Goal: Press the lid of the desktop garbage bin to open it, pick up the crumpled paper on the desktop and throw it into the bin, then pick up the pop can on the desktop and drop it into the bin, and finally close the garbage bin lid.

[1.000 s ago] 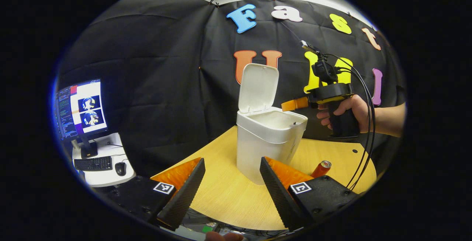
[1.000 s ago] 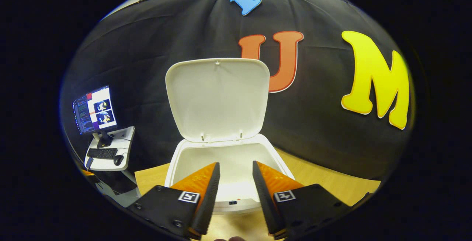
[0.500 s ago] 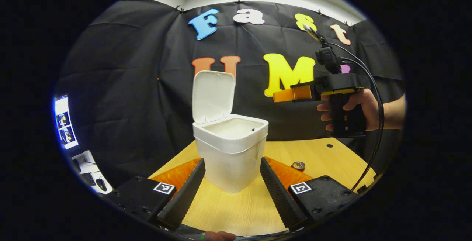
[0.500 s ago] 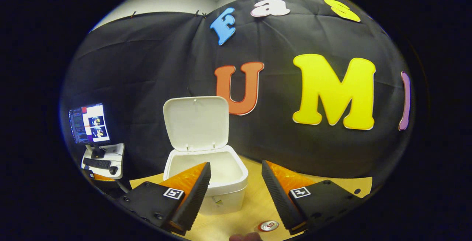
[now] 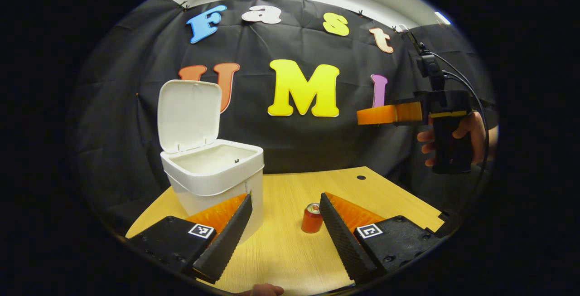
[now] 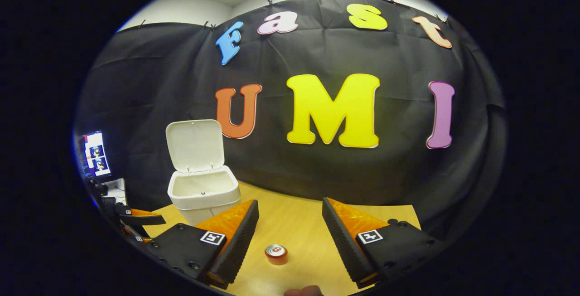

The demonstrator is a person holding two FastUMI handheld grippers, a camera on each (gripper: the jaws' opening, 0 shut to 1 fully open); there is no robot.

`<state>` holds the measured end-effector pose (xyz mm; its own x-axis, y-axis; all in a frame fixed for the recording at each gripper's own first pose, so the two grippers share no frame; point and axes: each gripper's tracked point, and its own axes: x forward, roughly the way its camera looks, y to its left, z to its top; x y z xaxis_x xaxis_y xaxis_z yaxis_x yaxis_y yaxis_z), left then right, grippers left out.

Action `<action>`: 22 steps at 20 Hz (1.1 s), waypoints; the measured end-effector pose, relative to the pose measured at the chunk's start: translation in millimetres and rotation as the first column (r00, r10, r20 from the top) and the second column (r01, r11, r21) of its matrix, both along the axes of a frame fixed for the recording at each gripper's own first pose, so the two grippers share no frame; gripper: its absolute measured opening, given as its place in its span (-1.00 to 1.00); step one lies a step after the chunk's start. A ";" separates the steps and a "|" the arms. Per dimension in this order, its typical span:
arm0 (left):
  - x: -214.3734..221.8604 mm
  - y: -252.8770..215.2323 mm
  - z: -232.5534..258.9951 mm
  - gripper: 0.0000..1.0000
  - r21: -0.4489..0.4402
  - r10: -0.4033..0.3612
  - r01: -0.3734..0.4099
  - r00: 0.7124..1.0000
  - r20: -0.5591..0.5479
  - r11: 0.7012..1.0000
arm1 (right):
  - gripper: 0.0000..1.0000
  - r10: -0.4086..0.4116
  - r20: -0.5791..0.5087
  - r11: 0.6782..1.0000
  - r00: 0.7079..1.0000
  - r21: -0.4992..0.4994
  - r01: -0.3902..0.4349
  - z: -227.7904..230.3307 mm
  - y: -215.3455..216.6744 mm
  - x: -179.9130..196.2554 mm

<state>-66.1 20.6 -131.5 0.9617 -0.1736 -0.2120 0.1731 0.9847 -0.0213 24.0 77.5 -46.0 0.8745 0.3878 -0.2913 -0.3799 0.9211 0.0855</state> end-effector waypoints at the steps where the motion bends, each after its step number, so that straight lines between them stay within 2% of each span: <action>1: 3.3 -9.2 -9.0 0.96 -0.006 -0.020 0.020 1.000 -0.012 1.000 | 0.80 -0.021 -0.007 1.000 1.000 -0.001 0.021 -1.0 -13.0 -4.6; 4: 14.9 -32.6 -35.1 0.96 0.002 -0.058 0.059 0.997 -0.040 0.998 | 0.80 -0.091 -0.015 0.995 0.996 -0.027 0.091 -4.8 -54.0 -19.5; 6: 22.3 -39.2 -55.7 0.96 0.041 -0.061 0.063 0.997 -0.053 0.997 | 0.80 -0.141 -0.002 0.989 0.990 -0.036 0.141 -3.0 -80.0 -27.6; 10: 37.6 -50.6 -90.4 0.96 0.055 -0.051 0.056 0.995 -0.090 0.997 | 0.80 -0.218 0.010 0.972 0.976 -0.083 0.218 -8.9 -123.5 -51.6; 12: 48.4 -57.2 -106.2 0.97 0.057 -0.052 0.057 0.995 -0.090 0.997 | 0.80 -0.212 0.023 0.973 0.977 -0.089 0.213 -11.4 -130.4 -63.0; 16: 69.1 -73.2 -150.6 0.97 0.047 -0.051 0.059 0.988 -0.145 0.997 | 0.80 -0.207 -0.024 0.968 0.978 -0.148 0.201 -37.3 -140.1 -80.3; 22: 93.8 -94.5 -195.3 0.97 0.045 -0.054 0.065 0.975 -0.214 0.997 | 0.80 -0.244 -0.080 0.957 0.967 -0.180 0.227 -58.6 -161.4 -88.4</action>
<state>27.7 -73.9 -326.8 0.8820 -0.2124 -0.4207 0.2281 0.9736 -0.0133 -64.4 -83.9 -104.6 0.8981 0.1126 -0.4252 -0.1483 0.9876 -0.0518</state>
